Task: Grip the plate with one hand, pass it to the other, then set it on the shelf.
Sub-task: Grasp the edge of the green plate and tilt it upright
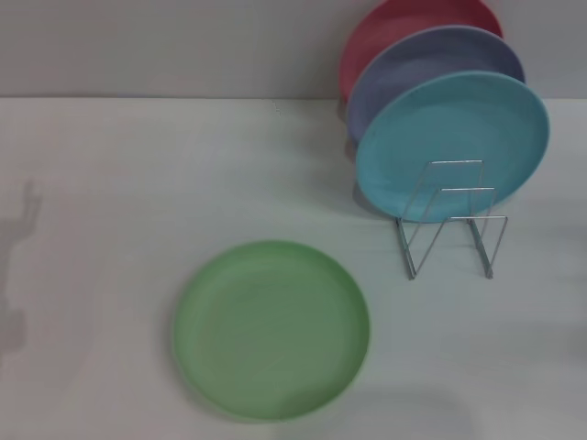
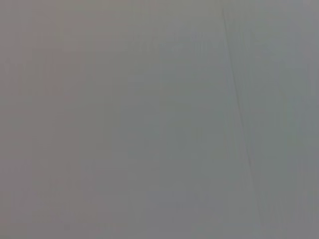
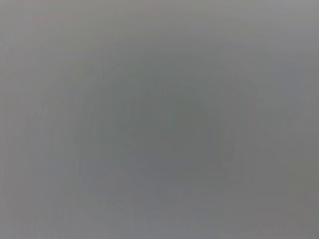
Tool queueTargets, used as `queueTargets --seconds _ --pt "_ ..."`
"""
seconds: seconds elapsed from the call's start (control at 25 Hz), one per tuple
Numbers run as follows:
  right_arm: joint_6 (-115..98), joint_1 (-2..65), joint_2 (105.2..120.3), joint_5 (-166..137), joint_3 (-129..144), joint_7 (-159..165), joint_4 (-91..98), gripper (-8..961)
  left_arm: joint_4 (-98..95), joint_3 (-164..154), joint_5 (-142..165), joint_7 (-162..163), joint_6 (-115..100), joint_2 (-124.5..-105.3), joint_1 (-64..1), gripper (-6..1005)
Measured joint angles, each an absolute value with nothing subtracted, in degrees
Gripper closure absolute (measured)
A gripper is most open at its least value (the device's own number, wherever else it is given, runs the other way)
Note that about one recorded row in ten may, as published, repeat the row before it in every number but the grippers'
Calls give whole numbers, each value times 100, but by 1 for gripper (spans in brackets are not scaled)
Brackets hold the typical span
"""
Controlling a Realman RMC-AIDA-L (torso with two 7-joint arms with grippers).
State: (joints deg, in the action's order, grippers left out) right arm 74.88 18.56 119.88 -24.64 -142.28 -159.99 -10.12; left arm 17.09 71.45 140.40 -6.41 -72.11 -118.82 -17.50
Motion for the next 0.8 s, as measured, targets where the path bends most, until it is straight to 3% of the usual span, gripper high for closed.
queueTargets --seconds 0.44,0.56,0.76,0.8 --pt "7471 1850 11988 -2464 -14224 -16004 -1010 130 2113 7004 14068 -640 -6727 -11827 -1695 183" --pt "7480 1867 11988 -2464 -14222 -15988 -1010 130 3001 6999 14223 -809 -5736 -11678 -1512 184" --pt "7459 1890 11988 -2464 -14215 -15975 -1010 131 5279 7366 14735 -904 -3137 -11267 -958 185" --pt "7456 1892 11987 -2464 -14216 -15974 -1010 131 5279 7366 14735 -904 -3137 -11267 -958 185"
